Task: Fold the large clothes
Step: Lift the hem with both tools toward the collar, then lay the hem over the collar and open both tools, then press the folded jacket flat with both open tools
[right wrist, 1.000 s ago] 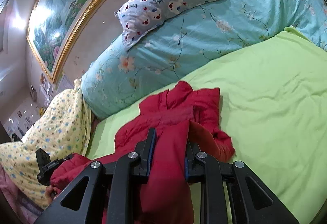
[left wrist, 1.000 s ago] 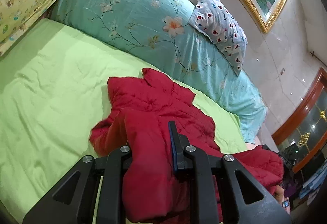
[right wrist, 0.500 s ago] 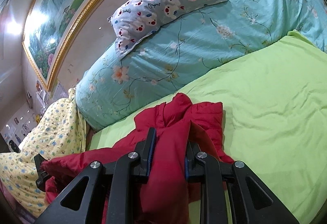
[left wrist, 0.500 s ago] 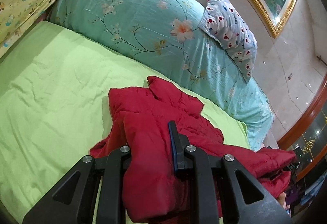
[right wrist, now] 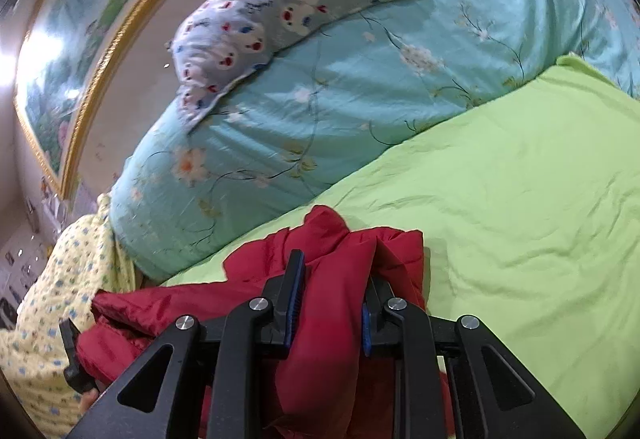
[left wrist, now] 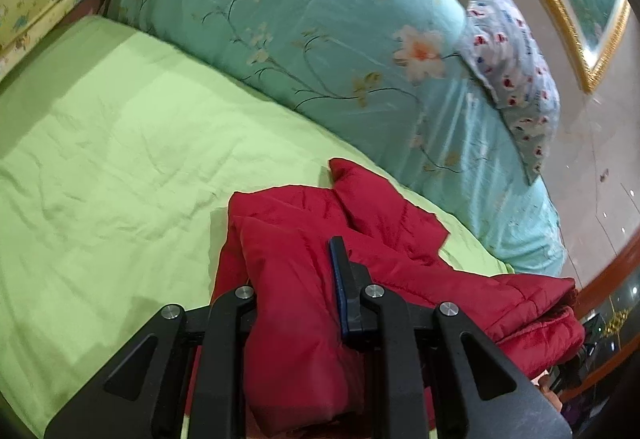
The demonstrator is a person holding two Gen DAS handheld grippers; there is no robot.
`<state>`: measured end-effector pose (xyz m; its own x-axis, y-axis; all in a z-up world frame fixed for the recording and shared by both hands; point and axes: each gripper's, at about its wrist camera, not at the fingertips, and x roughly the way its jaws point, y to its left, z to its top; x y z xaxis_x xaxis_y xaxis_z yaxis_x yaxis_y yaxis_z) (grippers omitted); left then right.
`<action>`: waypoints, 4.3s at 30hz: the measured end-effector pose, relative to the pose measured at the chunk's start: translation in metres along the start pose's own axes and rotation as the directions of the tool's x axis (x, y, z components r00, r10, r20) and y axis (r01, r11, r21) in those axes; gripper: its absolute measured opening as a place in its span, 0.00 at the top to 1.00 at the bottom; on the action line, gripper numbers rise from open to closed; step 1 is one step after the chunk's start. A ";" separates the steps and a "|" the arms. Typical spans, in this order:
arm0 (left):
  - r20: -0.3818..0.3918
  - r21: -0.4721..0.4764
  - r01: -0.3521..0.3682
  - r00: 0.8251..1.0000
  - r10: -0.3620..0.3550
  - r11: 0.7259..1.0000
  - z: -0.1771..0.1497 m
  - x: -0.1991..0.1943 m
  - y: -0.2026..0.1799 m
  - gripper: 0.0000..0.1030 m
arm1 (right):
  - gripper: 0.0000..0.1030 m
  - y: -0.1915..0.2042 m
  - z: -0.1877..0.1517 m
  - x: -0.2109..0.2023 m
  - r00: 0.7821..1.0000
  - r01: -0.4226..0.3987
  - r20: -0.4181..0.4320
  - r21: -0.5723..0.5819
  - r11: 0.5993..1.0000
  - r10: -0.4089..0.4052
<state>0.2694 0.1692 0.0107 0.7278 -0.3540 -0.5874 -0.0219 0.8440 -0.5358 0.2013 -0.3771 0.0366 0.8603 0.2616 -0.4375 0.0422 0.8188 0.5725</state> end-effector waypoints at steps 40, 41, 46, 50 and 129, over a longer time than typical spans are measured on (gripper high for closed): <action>-0.031 0.074 0.064 0.998 -0.062 0.995 0.001 0.017 -0.009 0.49 | 0.66 -0.057 -0.012 0.155 0.975 0.212 -0.083 0.043 0.976 -0.208; -0.037 0.103 0.073 0.997 -0.070 0.992 -0.005 0.012 -0.017 0.49 | 0.65 -0.057 -0.012 0.155 0.974 0.214 -0.083 0.044 0.976 -0.210; -0.178 0.258 0.124 0.981 -0.079 0.958 -0.043 0.035 -0.061 0.49 | 0.62 -0.058 -0.011 0.156 0.973 0.218 -0.086 0.048 0.975 -0.214; -0.185 0.354 0.010 0.981 0.060 0.935 -0.056 0.080 -0.077 0.49 | 0.58 -0.060 -0.009 0.156 0.975 0.202 -0.103 0.054 0.978 -0.195; -0.182 -0.018 -0.055 0.982 0.051 0.998 -0.018 0.059 0.040 0.25 | 0.03 -0.042 -0.018 0.104 0.928 0.162 -0.315 -0.141 0.977 -0.199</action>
<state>0.2995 0.1749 -0.0560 0.5887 -0.3780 -0.7145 -0.0746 0.8547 -0.5137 0.2803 -0.3753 -0.0455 0.6302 0.2405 -0.7382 0.1086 0.9141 0.3906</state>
